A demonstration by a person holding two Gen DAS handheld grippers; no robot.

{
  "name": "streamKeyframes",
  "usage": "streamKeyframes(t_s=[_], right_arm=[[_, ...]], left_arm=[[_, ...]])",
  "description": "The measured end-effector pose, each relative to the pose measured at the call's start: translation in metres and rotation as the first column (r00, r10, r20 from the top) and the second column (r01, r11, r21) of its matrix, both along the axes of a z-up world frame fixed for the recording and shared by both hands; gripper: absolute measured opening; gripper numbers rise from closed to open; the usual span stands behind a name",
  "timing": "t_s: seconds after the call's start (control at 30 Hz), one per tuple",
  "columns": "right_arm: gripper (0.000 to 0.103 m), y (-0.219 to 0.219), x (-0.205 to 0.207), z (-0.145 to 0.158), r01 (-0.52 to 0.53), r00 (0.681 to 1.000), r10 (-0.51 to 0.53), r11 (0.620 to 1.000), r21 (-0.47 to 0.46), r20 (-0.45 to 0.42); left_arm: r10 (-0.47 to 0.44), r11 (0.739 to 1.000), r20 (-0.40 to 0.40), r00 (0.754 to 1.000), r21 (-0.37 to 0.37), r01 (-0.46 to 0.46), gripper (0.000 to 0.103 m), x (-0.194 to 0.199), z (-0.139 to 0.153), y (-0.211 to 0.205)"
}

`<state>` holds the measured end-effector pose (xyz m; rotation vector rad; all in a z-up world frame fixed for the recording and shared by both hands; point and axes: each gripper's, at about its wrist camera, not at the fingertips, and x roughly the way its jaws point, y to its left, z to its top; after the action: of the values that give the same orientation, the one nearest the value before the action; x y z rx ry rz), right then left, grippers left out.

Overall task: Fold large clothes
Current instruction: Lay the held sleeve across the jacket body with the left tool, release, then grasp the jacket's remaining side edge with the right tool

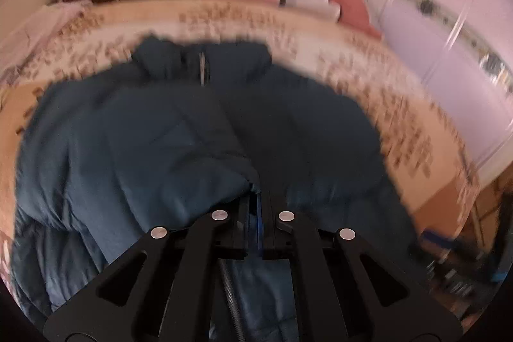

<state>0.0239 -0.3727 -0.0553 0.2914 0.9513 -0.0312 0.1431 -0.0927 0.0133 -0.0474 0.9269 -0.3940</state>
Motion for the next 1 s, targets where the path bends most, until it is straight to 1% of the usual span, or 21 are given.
streamKeyframes(t_s=[0.03,0.07,0.1,0.13,0.2,0.23,0.27,0.3,0.37,0.43,0.5,0.6,0.7,0.83,0.9,0.97,1.0], right_arm=[[0.062,-0.001,0.0,-0.001,-0.001,1.0,0.001,1.0,0.001,-0.004],[0.062,-0.002,0.001,-0.003,-0.001,1.0,0.001,1.0,0.002,-0.01],[0.062,-0.001,0.003,-0.005,-0.001,1.0,0.001,1.0,0.004,-0.017],[0.062,-0.001,0.005,-0.007,-0.003,1.0,0.003,1.0,0.007,-0.022],[0.062,0.001,0.008,-0.008,-0.01,1.0,0.01,1.0,0.016,-0.029],[0.062,0.005,0.01,-0.007,-0.019,0.999,0.019,1.0,0.018,-0.027],[0.062,0.011,0.013,-0.005,-0.033,0.999,0.033,0.999,0.012,-0.024],[0.062,0.015,0.015,-0.003,-0.045,0.999,0.045,0.999,0.006,-0.021],[0.062,0.031,0.021,0.004,-0.087,0.996,0.087,0.996,-0.008,-0.008],[0.065,0.049,0.027,0.011,-0.128,0.992,0.128,0.991,-0.024,0.006],[0.065,0.066,0.033,0.018,-0.167,0.986,0.168,0.985,-0.036,0.022],[0.066,0.102,0.041,0.03,-0.257,0.965,0.26,0.965,-0.052,0.045],[0.073,0.149,0.049,0.037,-0.367,0.926,0.373,0.925,-0.095,0.053],[0.074,0.222,0.06,0.032,-0.487,0.866,0.498,0.858,-0.163,0.032],[0.074,0.255,0.066,0.022,-0.521,0.846,0.534,0.827,-0.213,0.003],[0.074,0.278,0.073,0.015,-0.532,0.837,0.547,0.807,-0.256,-0.016],[0.075,0.291,0.078,0.009,-0.531,0.836,0.548,0.795,-0.295,-0.027]], left_arm=[[-0.01,1.0,-0.024,1.0,0.017,0.011,0.007,-0.003,-0.009,-0.001],[-0.032,0.999,-0.061,0.998,0.025,0.033,0.015,-0.005,-0.017,0.0],[-0.048,0.998,-0.088,0.995,0.022,0.05,0.027,-0.007,-0.023,0.005],[-0.065,0.998,-0.106,0.992,-0.003,0.066,0.032,-0.013,-0.025,0.011],[-0.084,0.996,-0.105,0.991,-0.048,0.08,0.056,-0.02,-0.021,0.018],[-0.096,0.994,-0.103,0.99,-0.063,0.089,0.061,-0.028,-0.017,0.024],[-0.104,0.993,-0.101,0.989,-0.064,0.097,0.069,-0.034,-0.013,0.028],[-0.116,0.991,-0.093,0.989,-0.073,0.109,0.072,-0.041,-0.01,0.034],[-0.122,0.991,-0.083,0.989,-0.072,0.116,0.075,-0.053,-0.004,0.045],[-0.111,0.992,-0.055,0.992,-0.064,0.108,0.077,-0.068,0.003,0.06],[-0.075,0.995,-0.044,0.996,-0.065,0.072,0.077,-0.08,0.008,0.078],[0.012,0.998,-0.026,1.0,-0.064,-0.013,0.077,-0.094,0.01,0.106],[0.119,0.991,-0.036,0.992,-0.063,-0.121,0.077,-0.113,0.004,0.14],[0.227,0.97,-0.059,0.972,-0.072,-0.231,0.077,-0.128,-0.007,0.171],[0.258,0.961,-0.069,0.964,-0.082,-0.263,0.077,-0.135,-0.011,0.183],[0.275,0.955,-0.072,0.959,-0.094,-0.281,0.077,-0.139,-0.013,0.193],[0.279,0.953,-0.073,0.957,-0.102,-0.286,0.077,-0.14,-0.014,0.196]])
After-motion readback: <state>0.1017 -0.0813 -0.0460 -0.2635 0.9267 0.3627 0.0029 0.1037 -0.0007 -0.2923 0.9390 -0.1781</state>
